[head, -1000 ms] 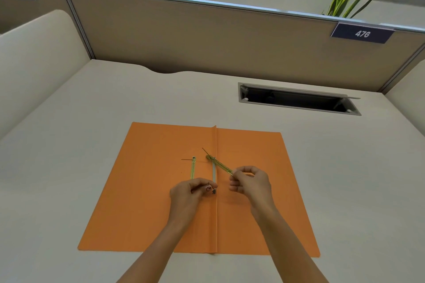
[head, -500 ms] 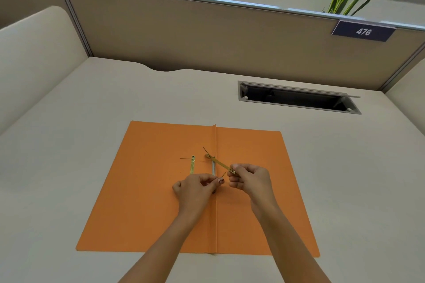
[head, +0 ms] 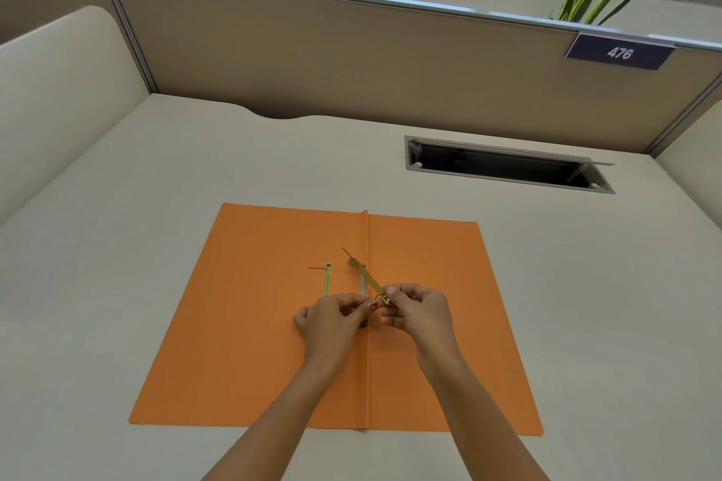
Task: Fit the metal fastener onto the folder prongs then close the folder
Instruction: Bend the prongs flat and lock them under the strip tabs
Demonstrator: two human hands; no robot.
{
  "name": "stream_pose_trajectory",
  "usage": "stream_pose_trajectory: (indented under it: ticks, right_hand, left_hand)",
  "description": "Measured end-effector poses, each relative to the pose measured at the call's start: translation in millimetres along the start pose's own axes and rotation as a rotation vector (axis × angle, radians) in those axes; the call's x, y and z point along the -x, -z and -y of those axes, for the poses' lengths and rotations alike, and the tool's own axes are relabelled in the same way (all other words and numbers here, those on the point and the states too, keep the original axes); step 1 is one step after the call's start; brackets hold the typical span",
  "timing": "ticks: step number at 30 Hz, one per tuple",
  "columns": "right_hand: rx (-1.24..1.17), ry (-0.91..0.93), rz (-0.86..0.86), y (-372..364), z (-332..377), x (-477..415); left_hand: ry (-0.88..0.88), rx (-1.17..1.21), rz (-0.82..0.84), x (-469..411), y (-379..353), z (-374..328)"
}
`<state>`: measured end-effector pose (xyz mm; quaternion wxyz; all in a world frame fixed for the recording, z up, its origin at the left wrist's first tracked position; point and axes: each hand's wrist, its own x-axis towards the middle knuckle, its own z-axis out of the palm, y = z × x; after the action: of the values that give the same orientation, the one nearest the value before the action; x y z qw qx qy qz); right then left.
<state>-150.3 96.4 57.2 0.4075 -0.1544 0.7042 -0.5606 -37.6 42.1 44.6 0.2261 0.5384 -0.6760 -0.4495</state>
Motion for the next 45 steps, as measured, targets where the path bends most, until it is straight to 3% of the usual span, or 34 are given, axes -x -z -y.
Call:
stream_pose_trajectory:
  ticks: [17,24,31,45]
  right_hand:
    - [0.224,0.054,-0.034,-22.2,-13.6,8.5]
    - [0.242,0.059,-0.07,-16.9,-15.7,6.6]
    - [0.26,0.098,-0.094,-11.4,-13.6,-1.2]
    - [0.377,0.299,-0.099,-20.9,-2.5,-38.4]
  left_hand:
    - [-0.032,0.109,-0.033,-7.4,15.8,17.6]
    - [-0.052,0.015,-0.042,-14.1,19.9,22.9]
    - [-0.203,-0.037,0.011,-30.6,17.3,17.8]
    - [-0.237,-0.292,0.125,-48.7,4.8,25.2]
